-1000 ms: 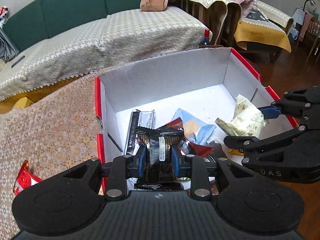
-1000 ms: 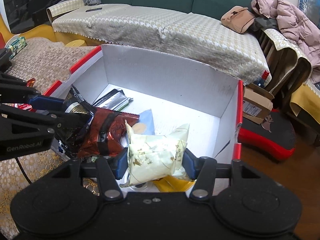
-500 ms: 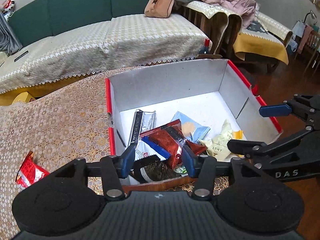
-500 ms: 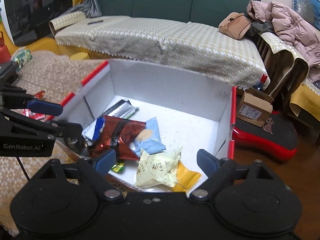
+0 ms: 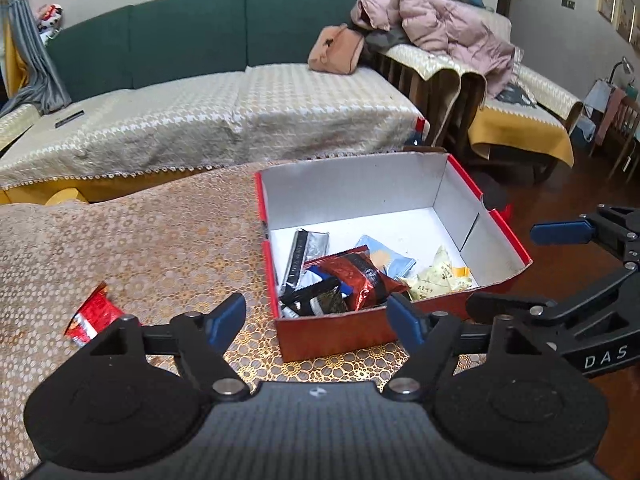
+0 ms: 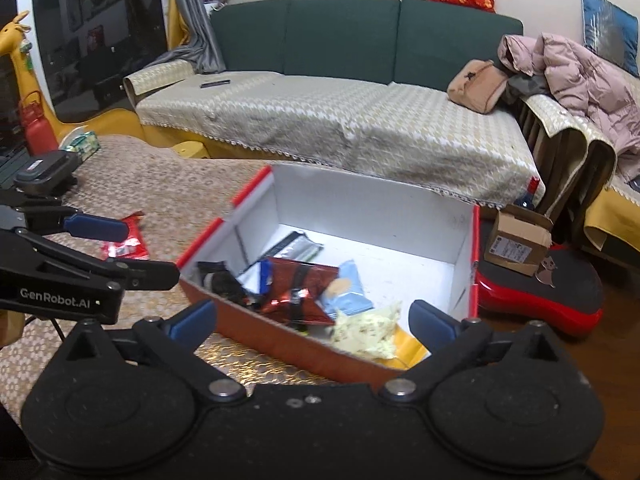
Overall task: Organize snacks
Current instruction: 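Withdraw both grippers from the box toward the red chips bag and blue candy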
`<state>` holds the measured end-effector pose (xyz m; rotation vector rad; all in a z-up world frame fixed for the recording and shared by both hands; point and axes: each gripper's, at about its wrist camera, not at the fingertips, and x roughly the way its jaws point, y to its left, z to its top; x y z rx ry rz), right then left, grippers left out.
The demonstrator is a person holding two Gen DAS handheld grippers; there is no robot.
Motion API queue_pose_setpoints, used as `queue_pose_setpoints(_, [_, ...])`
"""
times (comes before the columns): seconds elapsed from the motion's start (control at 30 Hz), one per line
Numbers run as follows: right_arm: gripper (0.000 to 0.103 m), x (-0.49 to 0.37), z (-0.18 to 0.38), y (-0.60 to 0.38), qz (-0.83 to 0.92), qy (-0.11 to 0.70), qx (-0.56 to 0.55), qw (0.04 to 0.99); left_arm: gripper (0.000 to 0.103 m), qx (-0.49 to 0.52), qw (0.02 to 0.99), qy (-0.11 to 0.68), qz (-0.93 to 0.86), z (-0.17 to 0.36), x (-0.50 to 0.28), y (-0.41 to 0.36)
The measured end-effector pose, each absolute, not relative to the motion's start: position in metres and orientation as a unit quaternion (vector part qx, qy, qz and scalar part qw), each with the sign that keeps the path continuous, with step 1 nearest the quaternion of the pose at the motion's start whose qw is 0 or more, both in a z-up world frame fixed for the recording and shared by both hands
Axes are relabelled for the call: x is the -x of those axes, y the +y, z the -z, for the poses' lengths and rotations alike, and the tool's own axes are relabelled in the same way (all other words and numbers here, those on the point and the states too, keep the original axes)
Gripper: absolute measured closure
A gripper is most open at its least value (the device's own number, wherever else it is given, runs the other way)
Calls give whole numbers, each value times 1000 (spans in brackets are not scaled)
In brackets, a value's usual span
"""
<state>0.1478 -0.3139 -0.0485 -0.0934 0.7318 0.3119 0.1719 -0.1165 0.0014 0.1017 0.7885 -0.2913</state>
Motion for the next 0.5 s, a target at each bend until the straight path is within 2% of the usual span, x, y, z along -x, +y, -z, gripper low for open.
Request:
queue_pose_setpoints(0.2, [0, -127, 41, -291, -168, 347, 45, 922, 18, -45, 927, 353, 116, -8, -146, -92])
queue_pose_setpoints(0.5, [0, -118, 32, -251, -204, 335, 52, 918, 14, -24, 935, 347, 66, 6, -127, -35])
